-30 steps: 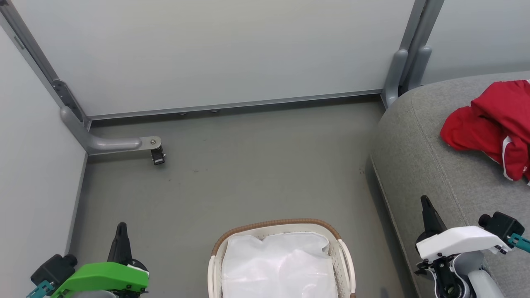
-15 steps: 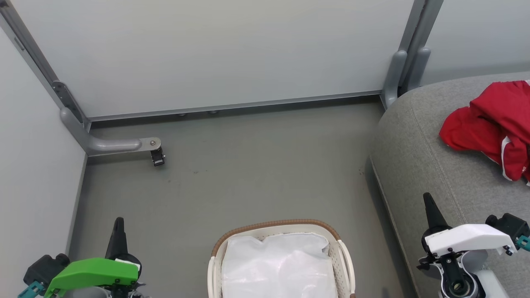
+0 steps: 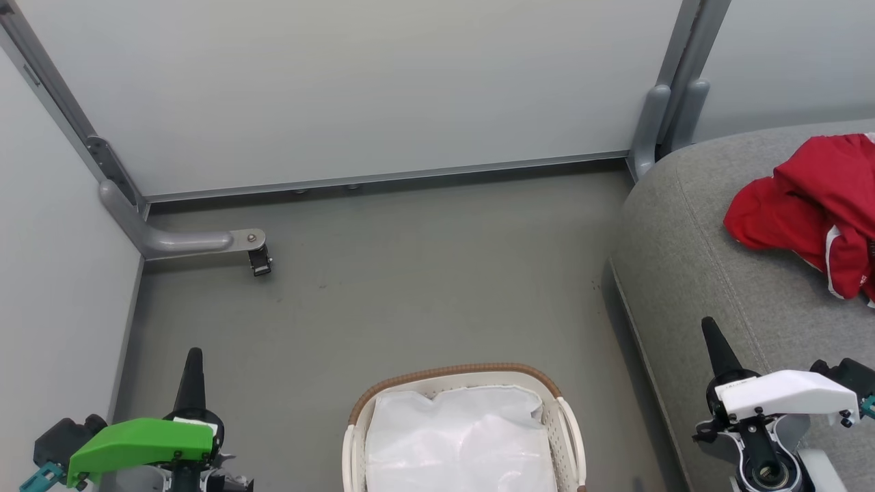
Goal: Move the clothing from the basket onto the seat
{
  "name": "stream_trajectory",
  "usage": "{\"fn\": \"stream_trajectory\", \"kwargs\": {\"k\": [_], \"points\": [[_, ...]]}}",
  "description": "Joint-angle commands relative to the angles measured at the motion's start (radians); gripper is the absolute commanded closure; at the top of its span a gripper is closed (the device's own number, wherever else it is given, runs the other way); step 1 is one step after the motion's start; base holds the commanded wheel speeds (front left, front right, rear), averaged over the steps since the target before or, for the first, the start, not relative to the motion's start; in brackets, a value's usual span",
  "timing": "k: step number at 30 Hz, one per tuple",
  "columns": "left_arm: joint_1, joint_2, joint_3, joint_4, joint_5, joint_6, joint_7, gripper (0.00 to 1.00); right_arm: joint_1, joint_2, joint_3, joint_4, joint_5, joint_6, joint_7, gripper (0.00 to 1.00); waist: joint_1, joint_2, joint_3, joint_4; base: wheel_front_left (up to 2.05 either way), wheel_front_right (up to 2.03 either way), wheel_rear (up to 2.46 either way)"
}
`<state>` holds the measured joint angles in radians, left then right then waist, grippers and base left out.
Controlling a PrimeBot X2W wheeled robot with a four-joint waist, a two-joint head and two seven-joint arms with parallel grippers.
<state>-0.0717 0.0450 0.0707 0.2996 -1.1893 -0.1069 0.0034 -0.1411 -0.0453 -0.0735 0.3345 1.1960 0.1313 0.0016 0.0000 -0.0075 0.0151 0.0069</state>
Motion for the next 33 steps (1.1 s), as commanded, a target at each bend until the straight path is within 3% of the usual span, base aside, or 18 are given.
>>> {"fn": "stream_trajectory", "kwargs": {"k": [1,33], "points": [[-0.023,0.006,0.007,-0.010,-0.027,-0.008,0.007,1.00,0.003,-0.006,-0.005,-0.015,0.028,-0.001,0.008,1.00,0.0000,0.0044,0.000,0.000,0.00,0.00,0.00],[-0.042,0.008,0.034,-0.038,-0.291,-0.019,0.078,1.00,0.024,-0.007,-0.032,-0.064,0.286,-0.001,0.080,1.00,0.0000,0.0063,-0.009,-0.004,0.00,0.00,0.00]]}}
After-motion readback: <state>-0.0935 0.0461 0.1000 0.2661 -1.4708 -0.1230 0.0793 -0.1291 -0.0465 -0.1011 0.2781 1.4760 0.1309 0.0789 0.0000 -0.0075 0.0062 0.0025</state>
